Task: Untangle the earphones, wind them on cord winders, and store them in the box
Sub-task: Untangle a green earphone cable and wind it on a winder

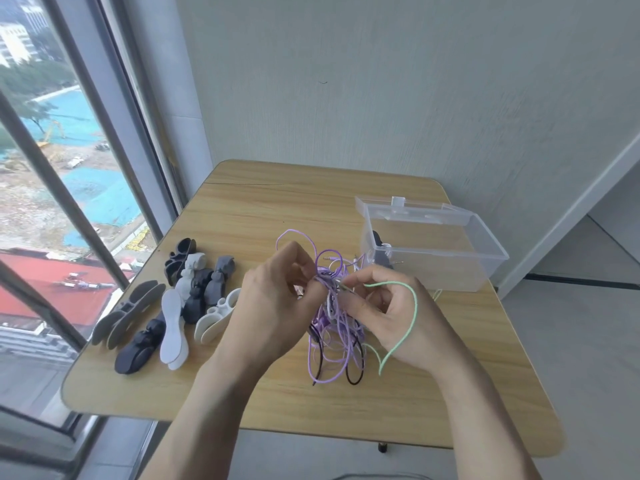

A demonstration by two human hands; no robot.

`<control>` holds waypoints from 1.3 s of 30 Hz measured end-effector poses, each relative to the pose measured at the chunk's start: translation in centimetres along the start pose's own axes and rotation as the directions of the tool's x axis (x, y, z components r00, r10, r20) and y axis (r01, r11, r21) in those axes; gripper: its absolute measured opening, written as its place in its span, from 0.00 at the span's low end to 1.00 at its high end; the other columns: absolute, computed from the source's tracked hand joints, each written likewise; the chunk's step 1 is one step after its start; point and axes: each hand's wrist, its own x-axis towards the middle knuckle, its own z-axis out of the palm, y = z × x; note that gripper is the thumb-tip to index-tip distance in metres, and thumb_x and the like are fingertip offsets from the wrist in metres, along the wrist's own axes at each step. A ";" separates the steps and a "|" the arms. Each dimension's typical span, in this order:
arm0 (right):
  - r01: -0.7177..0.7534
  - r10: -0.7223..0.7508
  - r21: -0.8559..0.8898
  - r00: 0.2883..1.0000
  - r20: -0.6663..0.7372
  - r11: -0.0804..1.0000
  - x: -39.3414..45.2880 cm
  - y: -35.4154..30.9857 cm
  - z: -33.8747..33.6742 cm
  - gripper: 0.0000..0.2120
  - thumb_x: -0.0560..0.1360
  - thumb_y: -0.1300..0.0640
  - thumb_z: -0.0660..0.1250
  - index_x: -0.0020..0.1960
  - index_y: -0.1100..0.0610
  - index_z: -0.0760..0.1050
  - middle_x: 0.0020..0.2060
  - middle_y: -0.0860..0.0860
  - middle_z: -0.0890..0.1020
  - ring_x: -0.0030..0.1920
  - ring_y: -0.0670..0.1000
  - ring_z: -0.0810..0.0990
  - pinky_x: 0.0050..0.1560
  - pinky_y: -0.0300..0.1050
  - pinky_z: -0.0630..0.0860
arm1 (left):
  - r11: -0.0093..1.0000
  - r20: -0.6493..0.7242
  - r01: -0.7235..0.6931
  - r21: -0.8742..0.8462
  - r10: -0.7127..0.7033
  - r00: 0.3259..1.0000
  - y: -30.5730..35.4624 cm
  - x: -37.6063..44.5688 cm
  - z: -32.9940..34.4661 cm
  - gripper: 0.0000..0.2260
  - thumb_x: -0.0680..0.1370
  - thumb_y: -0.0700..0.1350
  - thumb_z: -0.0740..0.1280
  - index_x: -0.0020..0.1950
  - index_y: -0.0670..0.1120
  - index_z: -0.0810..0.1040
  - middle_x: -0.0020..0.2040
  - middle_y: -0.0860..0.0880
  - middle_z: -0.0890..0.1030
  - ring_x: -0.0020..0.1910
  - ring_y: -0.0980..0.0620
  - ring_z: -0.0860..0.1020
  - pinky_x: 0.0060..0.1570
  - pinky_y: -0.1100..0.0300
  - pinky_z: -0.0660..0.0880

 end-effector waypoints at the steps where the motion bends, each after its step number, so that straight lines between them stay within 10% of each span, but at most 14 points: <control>1: 0.000 0.000 0.000 1.000 0.007 1.000 0.0 -0.1 0.1 0.08 0.73 0.49 0.76 0.50 0.48 0.82 0.35 0.43 0.83 0.31 0.46 0.76 0.35 0.39 0.71 | 1.000 0.006 0.025 -0.010 -0.025 1.000 0.1 0.0 0.0 0.10 0.71 0.39 0.70 0.36 0.49 0.70 0.26 0.58 0.77 0.27 0.59 0.72 0.31 0.70 0.66; 10: 0.003 -0.002 -0.164 1.000 0.006 0.986 0.1 -0.1 0.5 0.06 0.70 0.49 0.78 0.44 0.47 0.84 0.42 0.43 0.82 0.43 0.40 0.80 0.43 0.36 0.74 | 0.871 0.085 0.262 -0.415 -0.249 0.965 -0.3 0.6 0.0 0.02 0.69 0.41 0.66 0.39 0.47 0.76 0.33 0.46 0.80 0.30 0.52 0.72 0.32 0.63 0.69; 16: 0.054 -0.057 -0.022 0.979 -0.198 0.998 0.1 -0.4 -0.2 0.04 0.74 0.57 0.75 0.40 0.51 0.84 0.33 0.40 0.83 0.33 0.40 0.79 0.37 0.33 0.72 | 0.983 -0.050 0.185 0.021 -0.183 0.982 -1.1 0.9 -0.4 0.07 0.73 0.39 0.68 0.40 0.51 0.82 0.31 0.55 0.82 0.30 0.59 0.76 0.33 0.66 0.70; 28: 0.202 -0.187 -0.040 0.788 -0.586 0.979 0.3 -0.8 -0.1 0.10 0.78 0.54 0.71 0.44 0.40 0.77 0.44 0.52 0.79 0.37 0.50 0.78 0.40 0.35 0.73 | 0.981 0.228 0.148 0.124 -0.173 0.958 -1.3 0.8 -0.5 0.15 0.74 0.55 0.63 0.35 0.44 0.70 0.31 0.48 0.76 0.32 0.51 0.70 0.37 0.54 0.71; 39: 0.089 -0.077 0.026 0.945 -0.318 0.996 0.6 -0.1 0.0 0.06 0.78 0.55 0.71 0.42 0.50 0.80 0.35 0.50 0.83 0.33 0.52 0.79 0.38 0.42 0.73 | 0.988 -0.100 0.127 0.091 -0.118 0.988 -1.5 1.2 -1.1 0.15 0.76 0.44 0.70 0.36 0.43 0.66 0.28 0.54 0.69 0.29 0.52 0.66 0.31 0.62 0.65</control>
